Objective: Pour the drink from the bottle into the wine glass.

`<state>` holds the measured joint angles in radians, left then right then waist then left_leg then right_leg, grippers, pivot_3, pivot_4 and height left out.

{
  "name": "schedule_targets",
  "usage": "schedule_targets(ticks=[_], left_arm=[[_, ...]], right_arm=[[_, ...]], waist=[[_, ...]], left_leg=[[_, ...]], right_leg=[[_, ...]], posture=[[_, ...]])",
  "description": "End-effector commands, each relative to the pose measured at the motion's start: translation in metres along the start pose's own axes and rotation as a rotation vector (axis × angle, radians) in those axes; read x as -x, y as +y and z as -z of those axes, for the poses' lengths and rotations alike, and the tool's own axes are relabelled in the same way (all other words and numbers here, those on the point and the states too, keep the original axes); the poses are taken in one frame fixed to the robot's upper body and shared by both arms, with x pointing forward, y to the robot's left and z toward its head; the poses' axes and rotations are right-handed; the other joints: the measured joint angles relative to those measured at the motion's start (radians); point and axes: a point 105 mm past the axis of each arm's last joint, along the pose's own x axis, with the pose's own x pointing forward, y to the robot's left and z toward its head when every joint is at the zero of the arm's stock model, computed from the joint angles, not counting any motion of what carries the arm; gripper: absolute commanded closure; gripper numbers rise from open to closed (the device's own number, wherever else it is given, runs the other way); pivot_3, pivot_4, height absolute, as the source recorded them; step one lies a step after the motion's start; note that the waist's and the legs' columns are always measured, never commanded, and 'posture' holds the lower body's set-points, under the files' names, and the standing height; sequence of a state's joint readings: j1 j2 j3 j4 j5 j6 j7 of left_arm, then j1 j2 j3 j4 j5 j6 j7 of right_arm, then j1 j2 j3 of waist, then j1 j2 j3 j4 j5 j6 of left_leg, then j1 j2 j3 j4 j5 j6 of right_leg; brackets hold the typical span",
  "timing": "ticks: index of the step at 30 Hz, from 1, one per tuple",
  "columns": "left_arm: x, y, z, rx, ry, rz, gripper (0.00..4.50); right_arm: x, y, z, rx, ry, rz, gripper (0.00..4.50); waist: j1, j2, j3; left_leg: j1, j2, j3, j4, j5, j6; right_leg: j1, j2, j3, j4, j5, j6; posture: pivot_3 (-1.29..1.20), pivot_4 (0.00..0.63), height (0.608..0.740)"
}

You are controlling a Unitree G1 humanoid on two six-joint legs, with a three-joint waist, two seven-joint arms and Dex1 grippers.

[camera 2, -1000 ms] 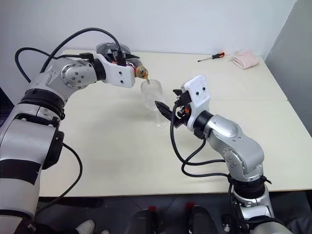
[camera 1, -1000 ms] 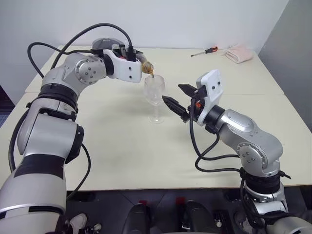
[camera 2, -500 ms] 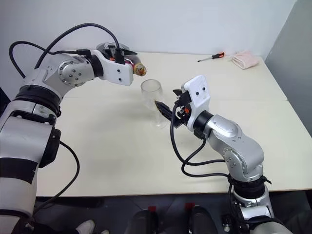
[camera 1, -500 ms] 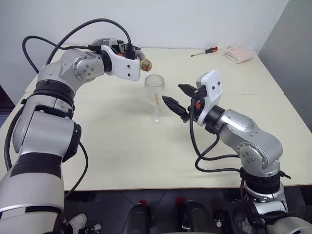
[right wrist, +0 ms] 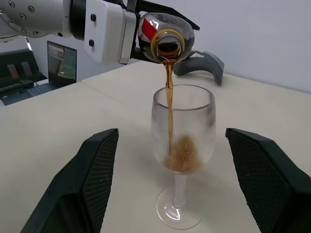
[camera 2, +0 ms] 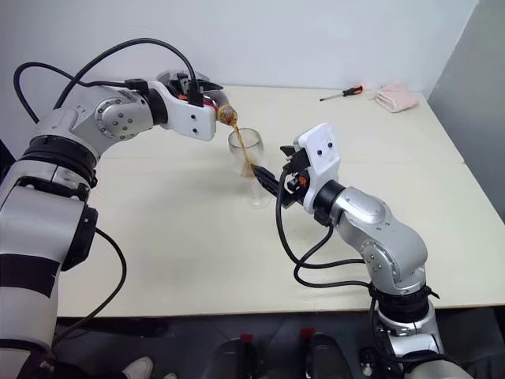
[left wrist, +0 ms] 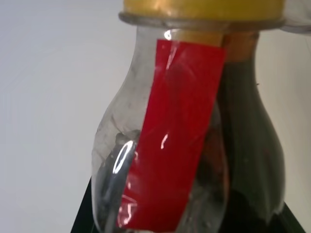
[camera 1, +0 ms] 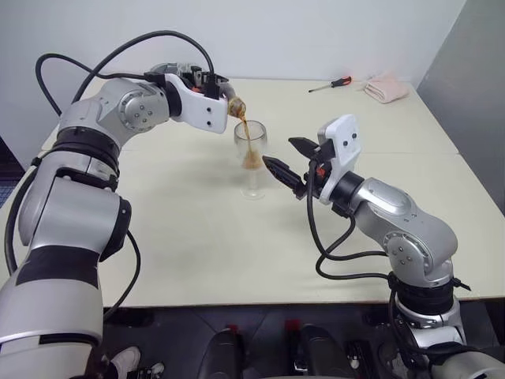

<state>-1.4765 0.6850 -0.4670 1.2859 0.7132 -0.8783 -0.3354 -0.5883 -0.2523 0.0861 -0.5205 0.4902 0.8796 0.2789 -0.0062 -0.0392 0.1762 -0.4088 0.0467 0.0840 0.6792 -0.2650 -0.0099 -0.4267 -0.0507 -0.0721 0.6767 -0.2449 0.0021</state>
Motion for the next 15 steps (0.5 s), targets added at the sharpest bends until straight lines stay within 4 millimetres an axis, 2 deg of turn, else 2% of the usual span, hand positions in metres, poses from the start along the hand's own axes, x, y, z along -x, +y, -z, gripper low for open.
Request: schedule_targets(ticks=[1,15], left_arm=[[0.0073,0.0303,0.0004,-0.037,0.002,-0.089,2.85],[0.0104,0.0315,0.0044,-0.044,0.018,-0.095,2.85]], right_arm=[[0.001,0.0034,-0.0095,0.021,-0.046,-0.008,0.72],[0.0014,0.0046,-0.0096,0.023,-0.049,-0.013,0.72]], waist=[[0.0,0.0,0.0],[0.0,0.0,0.0]], left_leg=[[0.0,0.0,0.0,0.001,0.0,0.0],[0.0,0.0,0.0,0.001,0.0,0.0]], right_leg=[[0.0,0.0,0.0,0.001,0.0,0.0],[-0.001,-0.001,0.0,0.003,0.0,0.0]], posture=[[0.0,0.15,0.74],[0.0,0.15,0.74]])
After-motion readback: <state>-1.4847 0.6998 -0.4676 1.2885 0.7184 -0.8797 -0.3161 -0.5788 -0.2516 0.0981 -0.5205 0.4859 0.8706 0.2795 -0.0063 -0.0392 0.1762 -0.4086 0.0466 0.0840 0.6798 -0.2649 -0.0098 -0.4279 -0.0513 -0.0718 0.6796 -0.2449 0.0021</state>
